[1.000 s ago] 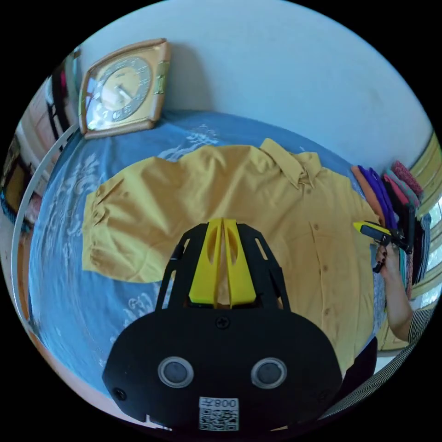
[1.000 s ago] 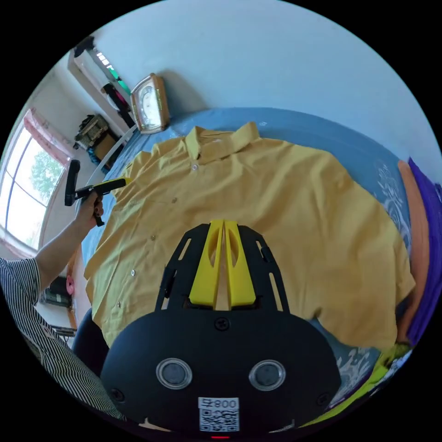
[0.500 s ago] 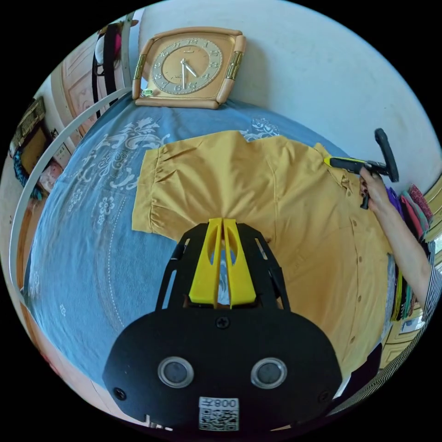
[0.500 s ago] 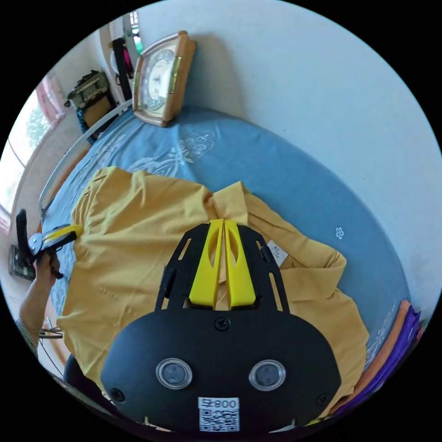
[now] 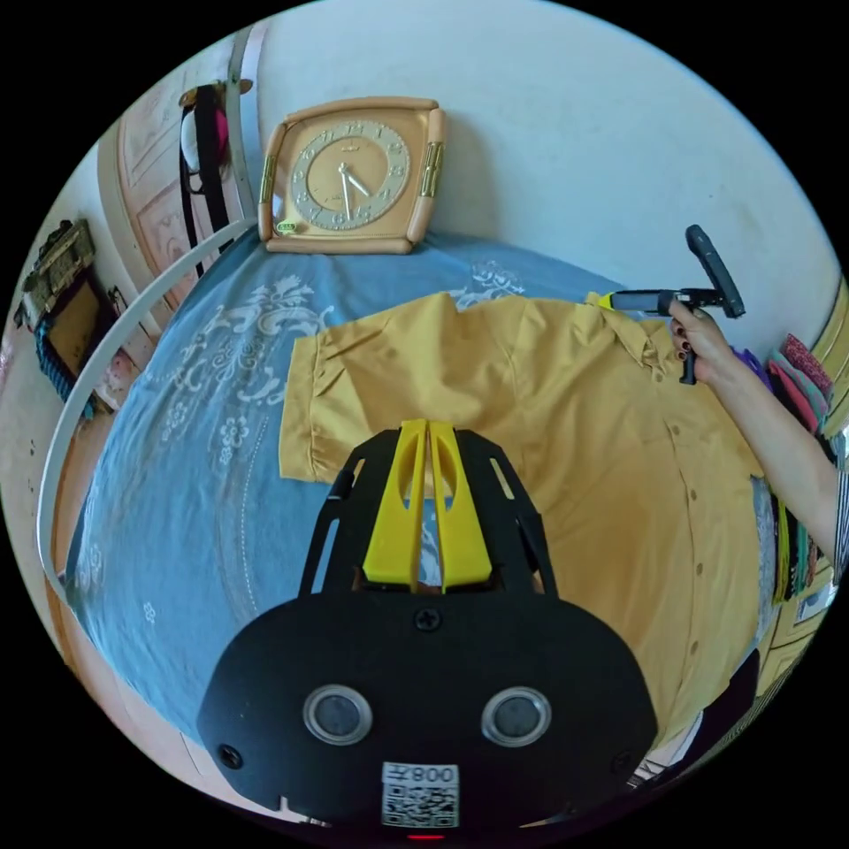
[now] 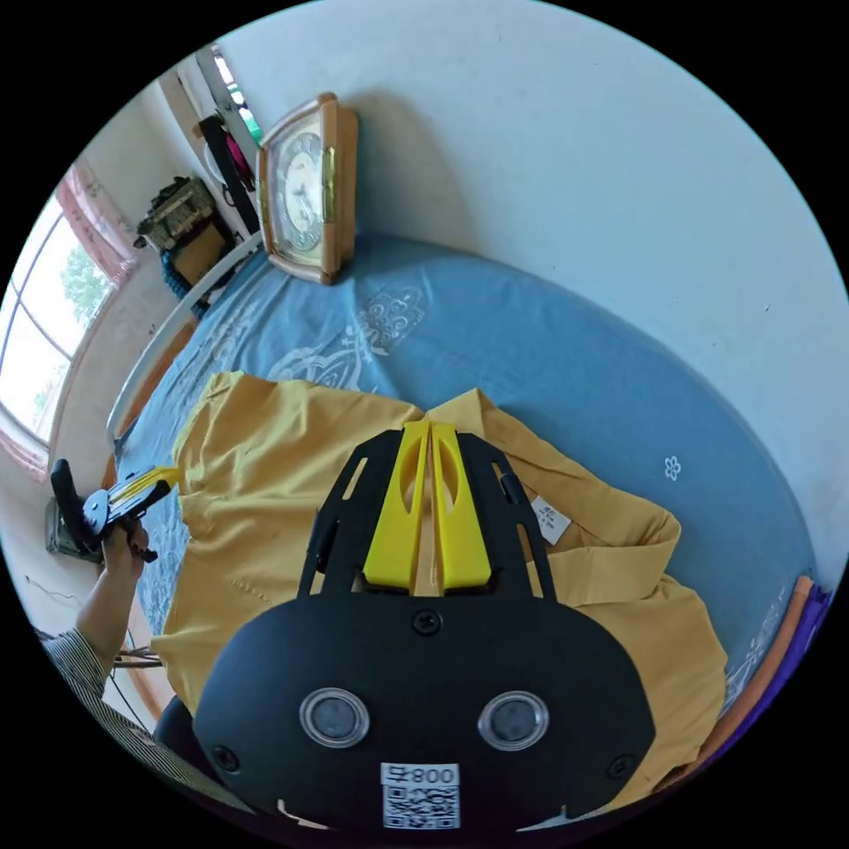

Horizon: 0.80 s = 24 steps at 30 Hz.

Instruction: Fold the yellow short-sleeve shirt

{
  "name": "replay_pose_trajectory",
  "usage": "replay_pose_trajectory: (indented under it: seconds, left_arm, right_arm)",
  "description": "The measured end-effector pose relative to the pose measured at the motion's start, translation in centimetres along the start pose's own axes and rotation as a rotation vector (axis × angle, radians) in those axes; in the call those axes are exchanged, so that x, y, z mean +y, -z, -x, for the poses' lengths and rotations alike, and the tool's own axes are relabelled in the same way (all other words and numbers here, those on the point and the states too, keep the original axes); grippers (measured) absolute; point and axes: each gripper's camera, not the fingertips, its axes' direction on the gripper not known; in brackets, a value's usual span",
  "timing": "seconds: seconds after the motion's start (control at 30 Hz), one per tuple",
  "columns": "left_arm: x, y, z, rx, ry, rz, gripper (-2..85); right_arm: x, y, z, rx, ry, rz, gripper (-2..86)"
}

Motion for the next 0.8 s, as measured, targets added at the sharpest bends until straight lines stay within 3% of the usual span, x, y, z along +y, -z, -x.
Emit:
replay_pose_trajectory:
  seconds: [0.07, 0.37, 0.53, 0.8]
  left_arm:
    - [0.2, -1.4, 0.4, -0.042, 0.013, 0.097, 0.3]
    - [3.4, 1.6, -0.6, 0.002, 0.044, 0.019, 0.2]
    - [4.2, 5.1, -5.4, 0.175, -0.098, -0.054, 0.3]
    - [4.0, 4.5, -11.6, 0.207, -0.262, 0.123, 0.3]
  right_arm:
    - [0.2, -1.4, -0.3, 0.012, -0.03, 0.035, 0.1]
    - [5.1, -0.2, -0.7, -0.073, -0.082, -0.063, 0.1]
    - [14.7, 5.3, -0.7, -0.216, -0.034, -0.195, 0.1]
    - [32.5, 3.1, 1.7, -0.012, -0.045, 0.094, 0.1]
